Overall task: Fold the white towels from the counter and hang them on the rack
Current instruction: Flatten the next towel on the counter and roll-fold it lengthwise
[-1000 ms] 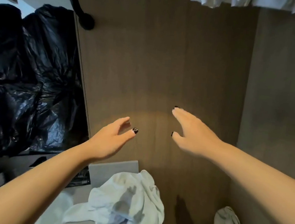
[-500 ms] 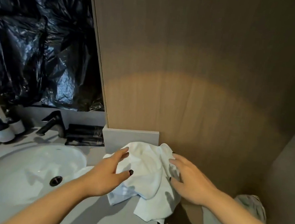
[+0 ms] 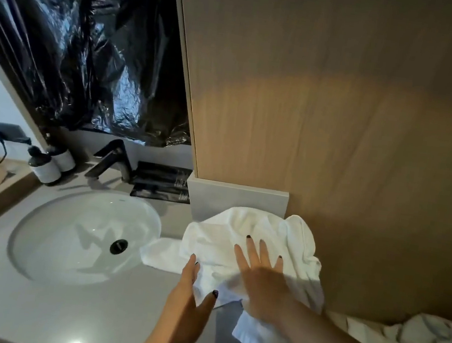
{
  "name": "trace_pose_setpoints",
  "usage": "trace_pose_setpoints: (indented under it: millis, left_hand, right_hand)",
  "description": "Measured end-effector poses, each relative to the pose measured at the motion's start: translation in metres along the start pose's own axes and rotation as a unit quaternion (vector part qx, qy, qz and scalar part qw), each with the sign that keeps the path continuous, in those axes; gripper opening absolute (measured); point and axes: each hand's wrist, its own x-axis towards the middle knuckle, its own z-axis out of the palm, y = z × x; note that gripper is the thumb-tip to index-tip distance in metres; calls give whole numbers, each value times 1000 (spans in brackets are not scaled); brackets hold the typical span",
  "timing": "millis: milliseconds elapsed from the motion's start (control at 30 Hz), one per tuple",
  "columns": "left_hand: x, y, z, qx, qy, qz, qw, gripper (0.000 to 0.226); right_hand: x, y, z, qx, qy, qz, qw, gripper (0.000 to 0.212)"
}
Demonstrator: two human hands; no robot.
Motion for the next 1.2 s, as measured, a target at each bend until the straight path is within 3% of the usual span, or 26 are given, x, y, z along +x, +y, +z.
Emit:
trace_pose_setpoints:
  millis: [67, 133, 233, 367, 567, 700, 767, 833, 900, 967, 1033, 1100, 1200]
  left_hand:
    - [6, -4, -4, 44, 11, 12, 999, 69]
    - [14, -8, -9, 73, 17, 18, 997, 67]
    - [30, -11, -13, 86, 5, 39, 995, 76]
    - [55, -9, -4, 8, -4, 30, 1000, 93]
    - [87, -23, 10, 23, -77, 98, 992, 132]
    - [104, -41, 11, 216, -89, 128, 964, 138]
    - [108, -45, 6, 316, -89, 164, 930, 125]
    - [112, -42, -3, 405, -101, 188, 889, 92]
    - [119, -39, -15, 419, -117, 189, 881, 68]
    - [124, -36, -33, 317, -111, 135, 932, 56]
    - [130, -26, -56, 145, -73, 82, 983, 44]
    - [135, -10, -82, 12, -24, 82, 996, 19]
    - [135, 21, -114, -94, 1, 107, 990, 14]
  right_hand:
    - [5, 2, 1, -19, -8, -8, 1000, 131]
    - [1, 2, -28, 7, 19, -41, 999, 100]
    - [2, 13, -84, 65, 52, 0, 997, 57]
    - [-2, 13, -157, 107, 145, 33, 983, 23]
    - [-20, 2, -236, 40, 283, 67, 956, 25]
    - [-39, 2, -265, 28, 366, 132, 921, 20]
    - [-49, 0, -272, 14, 396, 167, 903, 18]
    - [-59, -4, -274, 11, 420, 194, 887, 22]
    - [-68, -8, -275, 20, 437, 213, 873, 26]
    - [-75, -10, -274, 31, 451, 229, 862, 29]
    - [-77, -13, -276, 59, 468, 244, 847, 31]
    - [-75, -20, -280, 98, 493, 250, 827, 30]
    - [-64, -42, -295, 139, 541, 228, 798, 24]
